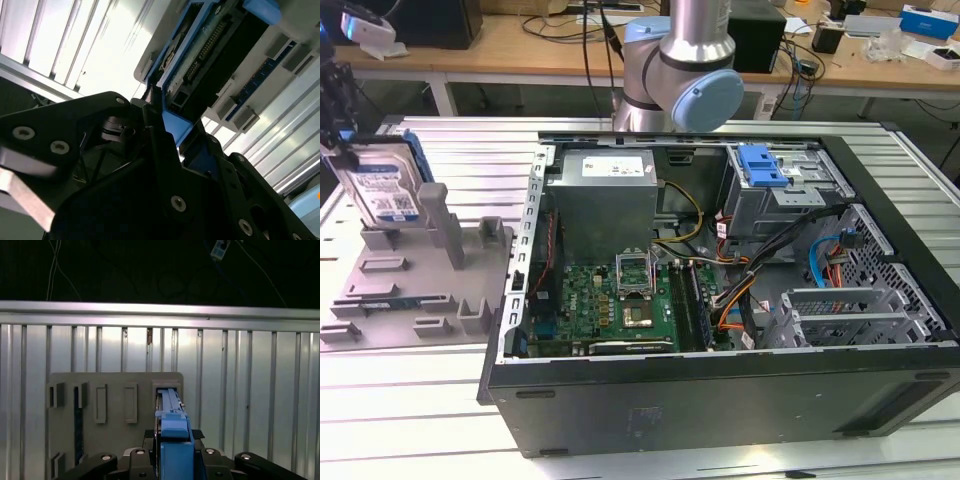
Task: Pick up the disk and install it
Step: 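Pick up the disk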
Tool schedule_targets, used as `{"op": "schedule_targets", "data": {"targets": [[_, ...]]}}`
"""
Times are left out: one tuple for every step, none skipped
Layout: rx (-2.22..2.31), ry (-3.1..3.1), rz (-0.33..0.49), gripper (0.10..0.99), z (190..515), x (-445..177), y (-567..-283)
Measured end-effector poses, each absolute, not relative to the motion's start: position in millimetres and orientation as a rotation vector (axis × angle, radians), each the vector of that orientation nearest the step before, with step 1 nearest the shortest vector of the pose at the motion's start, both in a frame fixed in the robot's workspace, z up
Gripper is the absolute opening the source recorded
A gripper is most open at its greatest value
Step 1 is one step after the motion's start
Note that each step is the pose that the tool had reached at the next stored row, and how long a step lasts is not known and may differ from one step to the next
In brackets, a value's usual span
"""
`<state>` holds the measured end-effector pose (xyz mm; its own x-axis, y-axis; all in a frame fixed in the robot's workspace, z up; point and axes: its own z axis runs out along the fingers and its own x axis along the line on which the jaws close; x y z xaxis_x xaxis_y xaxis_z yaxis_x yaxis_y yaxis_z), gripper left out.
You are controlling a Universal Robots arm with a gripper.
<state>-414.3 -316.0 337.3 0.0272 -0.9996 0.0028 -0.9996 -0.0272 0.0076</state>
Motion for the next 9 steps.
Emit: {"op": "schedule_targets", "data": {"targets": [[2.246,-2.186,-0.005,0.369,344,-414,-316],[2.246,-2.186,-0.005,0.369,352,-414,-316],[2.246,-2.186,-0.005,0.369,356,-414,-316],[2.246,-2.186,-0.005,0.369,362,-414,-316],[2.246,-2.186,-0.005,0.369,368,-414,-316],[2.246,-2.186,-0.005,0.369,373,-414,-316],[2.246,-2.186,-0.005,0.369,379,-414,-316],[2.246,-2.186,-0.005,0.369,383,-414,-316],[2.246,-2.186,-0.005,0.369,389,-414,-316]]}}
